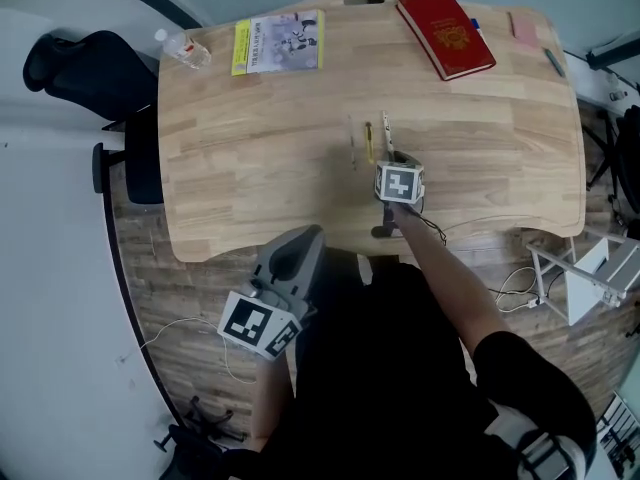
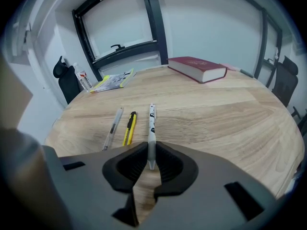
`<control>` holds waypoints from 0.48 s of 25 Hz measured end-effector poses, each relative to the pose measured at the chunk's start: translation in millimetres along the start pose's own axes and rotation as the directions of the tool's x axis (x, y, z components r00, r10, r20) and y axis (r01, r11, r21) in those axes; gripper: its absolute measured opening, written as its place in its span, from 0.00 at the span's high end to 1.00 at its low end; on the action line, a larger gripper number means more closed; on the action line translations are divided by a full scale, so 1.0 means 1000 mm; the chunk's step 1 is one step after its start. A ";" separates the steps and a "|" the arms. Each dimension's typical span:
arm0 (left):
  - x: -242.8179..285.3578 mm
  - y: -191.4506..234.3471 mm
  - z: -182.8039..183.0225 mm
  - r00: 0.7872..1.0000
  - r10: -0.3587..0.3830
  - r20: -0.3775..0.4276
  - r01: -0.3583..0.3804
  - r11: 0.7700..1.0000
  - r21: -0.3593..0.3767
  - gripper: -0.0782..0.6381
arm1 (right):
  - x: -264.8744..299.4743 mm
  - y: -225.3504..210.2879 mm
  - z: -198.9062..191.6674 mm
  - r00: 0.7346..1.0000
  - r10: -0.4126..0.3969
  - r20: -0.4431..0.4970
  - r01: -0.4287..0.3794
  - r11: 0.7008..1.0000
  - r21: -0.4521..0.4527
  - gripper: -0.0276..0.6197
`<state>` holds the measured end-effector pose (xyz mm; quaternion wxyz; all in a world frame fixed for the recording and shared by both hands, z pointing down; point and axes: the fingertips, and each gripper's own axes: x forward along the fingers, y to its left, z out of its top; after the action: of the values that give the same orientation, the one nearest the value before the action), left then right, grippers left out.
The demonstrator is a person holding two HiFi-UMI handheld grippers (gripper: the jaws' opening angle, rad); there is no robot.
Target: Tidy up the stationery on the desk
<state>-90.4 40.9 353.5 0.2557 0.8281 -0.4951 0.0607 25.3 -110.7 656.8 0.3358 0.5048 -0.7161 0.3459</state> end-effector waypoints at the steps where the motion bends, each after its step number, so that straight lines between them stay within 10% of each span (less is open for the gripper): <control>1: -0.002 0.002 0.001 1.000 0.003 0.002 -0.003 1.000 0.001 0.84 | 0.001 0.001 -0.001 1.000 -0.004 -0.005 0.004 1.000 -0.002 0.85; 12: -0.015 0.008 0.007 0.999 0.032 0.021 -0.032 0.999 0.026 0.84 | -0.002 0.002 0.006 1.000 0.010 0.001 -0.010 1.000 0.023 0.78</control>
<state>-106.5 46.3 344.8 0.2387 0.8239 -0.5101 0.0627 23.0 -113.7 651.6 0.3279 0.5054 -0.7147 0.3554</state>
